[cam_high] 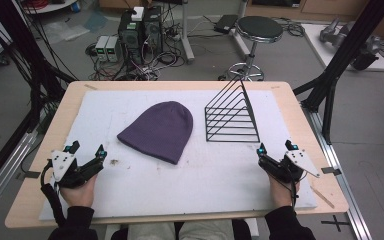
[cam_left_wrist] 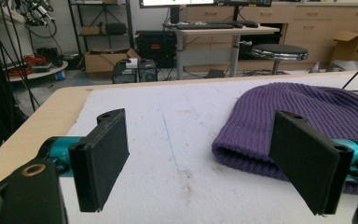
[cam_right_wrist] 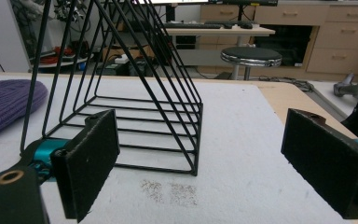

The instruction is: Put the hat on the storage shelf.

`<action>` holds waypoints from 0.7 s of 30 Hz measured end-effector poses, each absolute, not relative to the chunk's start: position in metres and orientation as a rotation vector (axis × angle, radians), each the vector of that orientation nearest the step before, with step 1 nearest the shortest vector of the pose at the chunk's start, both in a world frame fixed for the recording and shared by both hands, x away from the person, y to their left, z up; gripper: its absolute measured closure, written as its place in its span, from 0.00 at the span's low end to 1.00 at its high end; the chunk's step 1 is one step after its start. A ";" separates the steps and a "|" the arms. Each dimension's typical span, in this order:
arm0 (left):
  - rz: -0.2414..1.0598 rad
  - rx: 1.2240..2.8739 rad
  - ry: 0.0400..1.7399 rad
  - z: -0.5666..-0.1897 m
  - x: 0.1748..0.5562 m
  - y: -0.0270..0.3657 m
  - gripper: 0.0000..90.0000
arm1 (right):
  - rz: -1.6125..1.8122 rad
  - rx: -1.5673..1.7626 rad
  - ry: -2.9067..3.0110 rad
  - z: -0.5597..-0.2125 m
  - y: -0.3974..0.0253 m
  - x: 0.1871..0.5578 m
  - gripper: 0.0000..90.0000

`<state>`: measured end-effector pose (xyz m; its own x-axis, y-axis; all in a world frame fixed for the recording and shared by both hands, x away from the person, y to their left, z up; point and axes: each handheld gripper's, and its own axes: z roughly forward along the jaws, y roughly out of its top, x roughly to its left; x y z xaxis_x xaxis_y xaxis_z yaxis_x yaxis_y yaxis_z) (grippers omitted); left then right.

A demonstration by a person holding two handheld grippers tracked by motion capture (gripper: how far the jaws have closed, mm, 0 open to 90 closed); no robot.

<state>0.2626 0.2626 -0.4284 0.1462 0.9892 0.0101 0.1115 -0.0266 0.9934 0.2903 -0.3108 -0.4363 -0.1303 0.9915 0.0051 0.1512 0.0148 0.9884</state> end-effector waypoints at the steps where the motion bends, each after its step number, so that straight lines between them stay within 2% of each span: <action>1: 1.059 1.380 1.168 -0.427 0.264 0.262 0.23 | 1.228 1.254 1.422 -0.436 -0.311 0.291 0.12; 8: 1.059 1.483 1.137 -0.413 0.277 0.256 0.22 | 1.220 1.266 1.430 -0.437 -0.314 0.297 0.12; 16: 0.977 1.590 1.107 -0.392 0.292 0.251 0.22 | 1.211 1.272 1.443 -0.438 -0.318 0.296 0.12; 21: 0.903 1.598 1.092 -0.377 0.300 0.253 0.22 | 1.200 1.280 1.444 -0.438 -0.321 0.292 0.12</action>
<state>0.3004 0.2527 -0.3771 0.3244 0.9443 0.0543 0.2302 -0.1345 0.9638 0.2924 -0.3212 -0.4383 -0.1233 0.9924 0.0041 0.1858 0.0190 0.9824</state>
